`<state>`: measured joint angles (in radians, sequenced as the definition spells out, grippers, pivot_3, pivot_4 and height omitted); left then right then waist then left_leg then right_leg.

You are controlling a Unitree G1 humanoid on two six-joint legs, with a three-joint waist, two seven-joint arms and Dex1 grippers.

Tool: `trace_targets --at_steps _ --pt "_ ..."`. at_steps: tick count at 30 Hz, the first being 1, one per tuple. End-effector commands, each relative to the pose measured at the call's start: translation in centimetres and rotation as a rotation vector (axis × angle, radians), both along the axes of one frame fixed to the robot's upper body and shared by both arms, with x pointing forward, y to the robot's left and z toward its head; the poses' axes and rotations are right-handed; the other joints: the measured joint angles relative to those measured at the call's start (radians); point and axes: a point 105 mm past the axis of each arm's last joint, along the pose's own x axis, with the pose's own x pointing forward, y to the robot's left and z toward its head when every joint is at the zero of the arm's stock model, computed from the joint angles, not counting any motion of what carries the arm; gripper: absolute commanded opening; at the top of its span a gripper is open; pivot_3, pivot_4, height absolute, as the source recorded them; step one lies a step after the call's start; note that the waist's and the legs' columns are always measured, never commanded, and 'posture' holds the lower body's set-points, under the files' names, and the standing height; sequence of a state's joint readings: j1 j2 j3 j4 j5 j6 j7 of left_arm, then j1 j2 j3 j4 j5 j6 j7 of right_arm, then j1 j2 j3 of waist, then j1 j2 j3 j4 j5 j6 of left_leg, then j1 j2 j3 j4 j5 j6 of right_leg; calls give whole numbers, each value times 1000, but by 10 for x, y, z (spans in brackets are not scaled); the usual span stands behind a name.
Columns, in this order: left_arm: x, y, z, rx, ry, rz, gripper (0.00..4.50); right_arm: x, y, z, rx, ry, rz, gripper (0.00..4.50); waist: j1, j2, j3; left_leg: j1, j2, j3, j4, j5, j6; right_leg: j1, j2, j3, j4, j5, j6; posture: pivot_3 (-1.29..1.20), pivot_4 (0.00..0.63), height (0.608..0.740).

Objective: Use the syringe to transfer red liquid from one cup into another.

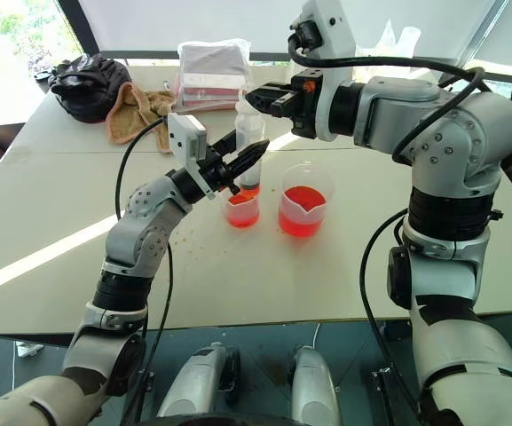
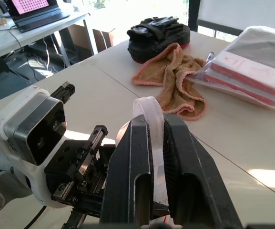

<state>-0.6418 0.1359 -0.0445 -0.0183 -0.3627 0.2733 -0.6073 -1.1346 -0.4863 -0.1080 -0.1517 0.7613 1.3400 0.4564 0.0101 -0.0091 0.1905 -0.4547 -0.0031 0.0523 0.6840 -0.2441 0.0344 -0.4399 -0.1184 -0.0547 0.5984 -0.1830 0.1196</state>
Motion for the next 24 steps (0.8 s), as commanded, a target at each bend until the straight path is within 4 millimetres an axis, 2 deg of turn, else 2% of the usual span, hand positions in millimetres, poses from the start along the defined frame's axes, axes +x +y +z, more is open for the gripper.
trace_targets --at_steps 1,11,19,22,24 --pt "-12 0 50 -79 -148 -8 1450 -21 31 -25 -46 105 190 46 0 0 0 0 0 0 0 0 0 0 0 0 0 0 0 0 150 740" --pt "-15 8 56 -66 -155 19 1450 -26 40 -44 -64 149 242 46 1 0 0 0 0 0 0 0 0 0 0 0 0 0 0 0 150 740" --pt "-15 12 57 -55 -158 37 1450 -27 40 -43 -60 130 258 46 1 0 0 0 0 0 0 0 0 0 0 0 0 0 0 0 150 740" --pt "-14 12 56 -55 -154 40 1450 -28 39 -38 -51 116 273 1203 -1 0 0 0 0 0 0 0 0 0 0 0 0 0 0 0 150 740" --pt "-14 12 55 -55 -149 45 1450 -27 36 -36 -56 105 262 2245 0 0 0 0 0 0 0 0 0 0 0 0 0 0 0 0 150 740"
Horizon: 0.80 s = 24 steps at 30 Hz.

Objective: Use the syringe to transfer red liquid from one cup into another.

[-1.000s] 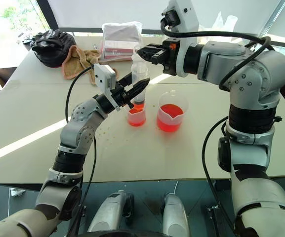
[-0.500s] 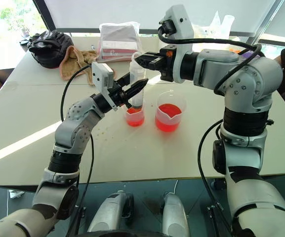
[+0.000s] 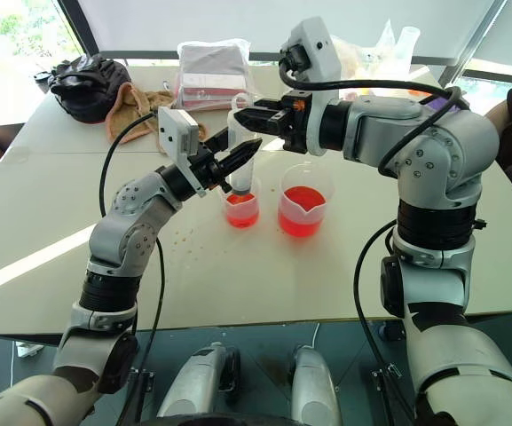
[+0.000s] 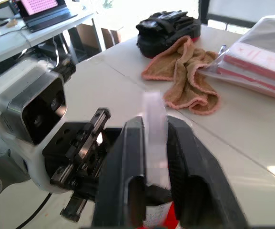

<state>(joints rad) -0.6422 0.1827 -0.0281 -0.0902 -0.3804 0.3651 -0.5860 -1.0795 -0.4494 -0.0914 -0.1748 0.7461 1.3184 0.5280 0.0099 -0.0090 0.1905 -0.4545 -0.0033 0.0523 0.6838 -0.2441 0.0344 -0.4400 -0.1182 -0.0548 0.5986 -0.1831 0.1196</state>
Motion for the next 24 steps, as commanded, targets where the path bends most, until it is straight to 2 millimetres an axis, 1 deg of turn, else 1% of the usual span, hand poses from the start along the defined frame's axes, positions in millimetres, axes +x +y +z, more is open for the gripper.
trace_targets --at_steps 1,2,5,8,9,11,13,16,17,18,21,22,24 --pt "-12 3 48 -83 -163 19 1450 -21 22 -19 -70 66 169 2707 0 0 0 0 0 0 0 0 0 0 0 0 0 0 0 0 150 740" --pt "-12 4 47 -83 -160 23 1450 -21 19 -17 -73 56 164 3245 1 0 0 0 0 0 0 0 0 0 0 0 0 0 0 0 150 740" --pt "-12 7 46 -87 -149 33 1450 -21 5 -7 -65 28 142 3245 4 0 0 0 0 0 0 0 0 0 0 0 0 0 0 0 150 740" --pt "-12 9 44 -86 -142 44 1450 -23 -18 6 -62 -8 118 3245 3 0 0 0 0 0 0 0 0 1 0 0 -1 0 0 0 150 740" --pt "-12 10 44 -86 -142 47 1450 -24 -30 15 -44 -23 95 3245 2 0 0 0 0 -1 0 0 0 1 0 0 -1 0 0 0 150 740" --pt "-12 11 44 -86 -141 51 1450 -26 -46 26 -20 -41 64 3245 3 0 0 0 1 -1 0 0 0 0 0 0 -1 0 0 0 150 740" --pt "-13 12 45 -88 -141 55 1450 -29 -60 31 -16 -57 37 3245 3 0 0 0 1 -1 0 0 0 0 -1 0 -1 0 0 0 150 740" --pt "-13 14 46 -104 -130 64 1450 -33 -79 31 -27 -61 -12 3245 3 0 0 0 1 -1 0 0 0 1 -1 0 -1 0 0 0 150 740" --pt "-12 16 48 -111 -124 67 1450 -33 -84 29 -34 -59 -28 3245 3 0 0 0 1 -1 0 0 0 1 -1 0 -1 0 0 0 150 740" --pt "-10 18 53 -144 -99 70 1450 -32 -88 24 -39 -45 -42 3245 2 0 0 0 1 -1 0 0 0 1 -1 0 -1 0 0 0 150 740" --pt "-5 30 72 -259 -10 72 1450 -32 -87 12 -51 -20 -48 3245 2 0 0 0 1 -1 0 0 0 0 0 0 -1 0 0 0 150 740" --pt "-1 37 81 -315 39 78 1450 -31 -87 9 -52 -13 -53 3245 1 0 0 0 1 -1 0 0 0 0 0 0 -1 0 0 0 150 740" --pt "4 48 91 -382 116 85 1450 -30 -87 5 -50 -4 -61 3245 0 0 0 0 2 -1 0 0 0 0 0 0 -1 0 0 0 150 740"
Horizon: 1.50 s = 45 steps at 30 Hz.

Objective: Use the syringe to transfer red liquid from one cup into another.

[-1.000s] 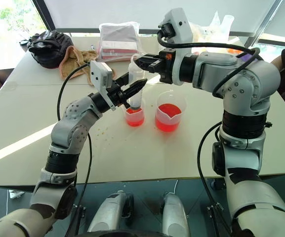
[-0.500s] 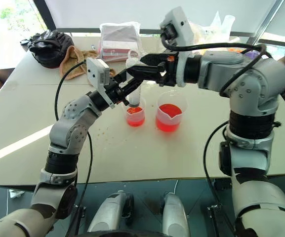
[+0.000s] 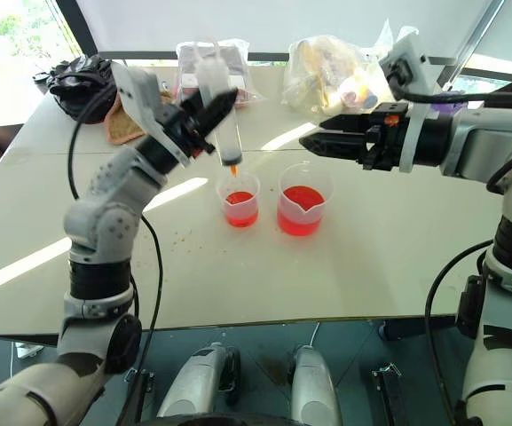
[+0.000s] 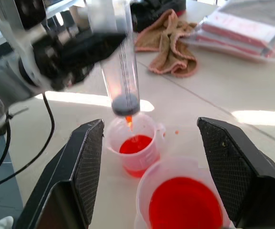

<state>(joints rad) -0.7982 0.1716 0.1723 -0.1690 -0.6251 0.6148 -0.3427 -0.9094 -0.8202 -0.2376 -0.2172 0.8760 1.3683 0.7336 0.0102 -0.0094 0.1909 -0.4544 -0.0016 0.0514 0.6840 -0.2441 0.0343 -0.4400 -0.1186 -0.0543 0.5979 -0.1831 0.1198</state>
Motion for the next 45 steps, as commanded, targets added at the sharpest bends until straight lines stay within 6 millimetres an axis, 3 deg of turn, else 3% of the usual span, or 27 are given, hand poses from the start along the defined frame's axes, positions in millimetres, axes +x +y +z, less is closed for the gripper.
trace_targets --at_steps 1,5,8,11,18,21,28,34,37,38,41,45 --pt "0 25 31 -147 77 7 1450 -5 3 9 7 -61 9 3245 0 0 0 0 0 0 0 0 0 0 0 0 0 0 0 0 150 740" --pt "19 61 31 -231 306 84 1450 -4 6 3 6 -49 8 3245 1 0 0 1 -1 0 0 0 0 1 0 0 1 0 0 0 150 740" --pt "28 73 16 -181 453 138 1450 -5 7 0 4 -44 10 3245 1 0 0 1 -1 0 0 0 0 1 0 0 1 0 0 0 150 740" --pt "35 82 -15 -62 636 175 1450 -5 7 -2 -8 -40 11 3245 5 -1 0 1 -2 -1 0 0 0 2 0 0 1 0 1 0 150 740" --pt "35 71 -75 197 915 156 1450 -14 8 -10 -113 -54 33 3245 3 -1 0 1 -3 0 0 1 -1 2 0 0 0 0 1 0 150 740" --pt "35 63 -99 265 982 140 1450 -21 6 -26 -263 -76 49 3245 2 -1 0 1 -3 0 -1 0 -1 2 0 0 0 0 0 0 150 740" --pt "35 57 -134 357 1092 131 1450 -32 -3 -45 -441 -88 106 3245 1 -1 0 2 -3 1 -1 1 -2 2 0 0 0 0 0 0 150 740" --pt "33 56 -159 388 1157 136 1450 -31 -3 -45 -440 -97 99 3245 2 -1 0 2 -1 1 -1 1 -3 1 -1 0 -1 0 0 0 150 740" --pt "33 60 -162 386 1155 154 2996 -30 -3 -46 -441 -100 95 3299 3 -1 0 2 -1 1 -1 1 -3 1 -1 0 -1 0 0 0 150 740" --pt "33 60 -160 380 1145 152 3177 -29 -3 -46 -443 -100 93 3299 2 -1 0 2 0 1 -1 1 -3 1 -1 0 -1 0 0 0 150 740" --pt "32 61 -154 374 1099 147 4315 -30 -4 -47 -446 -100 93 3299 3 -1 0 2 0 1 -1 0 -3 1 -2 0 -1 -1 -2 0 150 740" --pt "27 64 -130 361 932 138 4464 -29 -4 -48 -464 -103 108 3299 -1 -1 0 2 0 1 -1 0 -3 0 -3 0 -1 -2 -4 0 150 740"
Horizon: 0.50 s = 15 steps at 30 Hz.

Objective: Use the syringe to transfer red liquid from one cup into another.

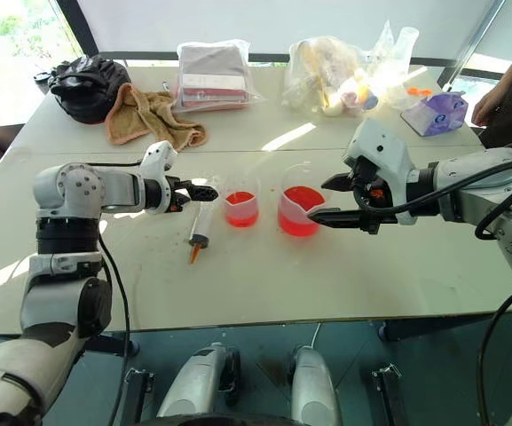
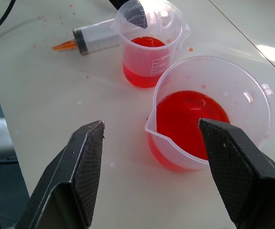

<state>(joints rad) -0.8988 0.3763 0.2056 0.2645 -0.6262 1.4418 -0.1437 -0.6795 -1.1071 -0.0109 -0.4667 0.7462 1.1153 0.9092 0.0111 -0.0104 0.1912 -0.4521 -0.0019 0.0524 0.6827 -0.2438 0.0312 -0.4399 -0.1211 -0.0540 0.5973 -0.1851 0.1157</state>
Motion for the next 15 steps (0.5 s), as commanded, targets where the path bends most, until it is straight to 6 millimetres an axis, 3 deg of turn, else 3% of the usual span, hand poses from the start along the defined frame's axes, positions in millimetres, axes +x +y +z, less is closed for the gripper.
trace_targets --at_steps 1,7,10,15 --pt "-4 7 32 -19 -168 -19 4464 -1 0 7 -24 -48 23 3299 -1 0 0 0 0 0 -1 0 0 -1 0 0 0 0 0 0 150 740" --pt "-33 17 77 -42 -328 -153 4464 2 -4 4 -56 -41 51 3299 1 0 0 -3 -1 0 -1 0 -1 -3 -1 0 0 0 -1 0 150 740" --pt "-58 19 102 -22 -400 -296 4464 6 -9 4 -77 -46 57 3299 1 0 0 -3 -1 0 -1 0 0 -3 -1 0 -1 0 -1 0 150 740" --pt "-88 28 109 87 -440 -426 4464 9 -11 6 -91 -55 78 3299 -1 0 0 -3 -1 1 -1 0 0 -3 -1 0 -1 0 -1 0 150 740"
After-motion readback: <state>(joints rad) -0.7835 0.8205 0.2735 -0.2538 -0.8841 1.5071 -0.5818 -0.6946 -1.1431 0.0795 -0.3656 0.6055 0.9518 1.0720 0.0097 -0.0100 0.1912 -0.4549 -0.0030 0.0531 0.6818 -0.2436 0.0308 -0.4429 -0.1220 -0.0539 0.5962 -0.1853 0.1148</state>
